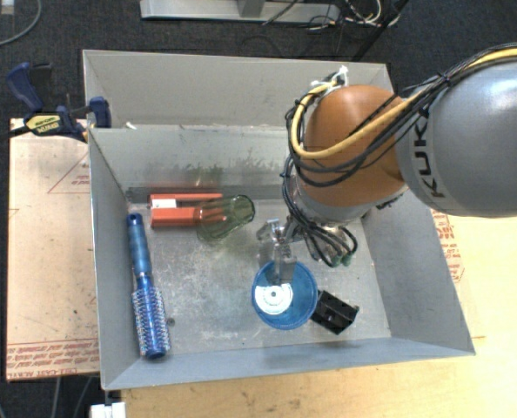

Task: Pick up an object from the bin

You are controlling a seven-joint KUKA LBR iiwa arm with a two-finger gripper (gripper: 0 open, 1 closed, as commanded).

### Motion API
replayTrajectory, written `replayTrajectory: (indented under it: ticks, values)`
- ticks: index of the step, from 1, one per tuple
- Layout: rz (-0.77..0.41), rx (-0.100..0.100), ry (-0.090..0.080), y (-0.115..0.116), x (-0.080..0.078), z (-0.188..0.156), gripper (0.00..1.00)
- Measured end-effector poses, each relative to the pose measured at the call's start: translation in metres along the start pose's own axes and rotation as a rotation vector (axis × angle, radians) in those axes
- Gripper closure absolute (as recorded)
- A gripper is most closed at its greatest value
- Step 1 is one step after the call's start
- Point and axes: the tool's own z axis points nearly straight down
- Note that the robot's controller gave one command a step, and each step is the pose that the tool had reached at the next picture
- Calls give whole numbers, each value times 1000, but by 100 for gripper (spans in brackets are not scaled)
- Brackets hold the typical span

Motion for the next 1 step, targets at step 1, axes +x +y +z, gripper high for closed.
replayTrajectory:
  ticks: [1]
  values:
    - [1, 0, 0, 0, 0, 0, 100]
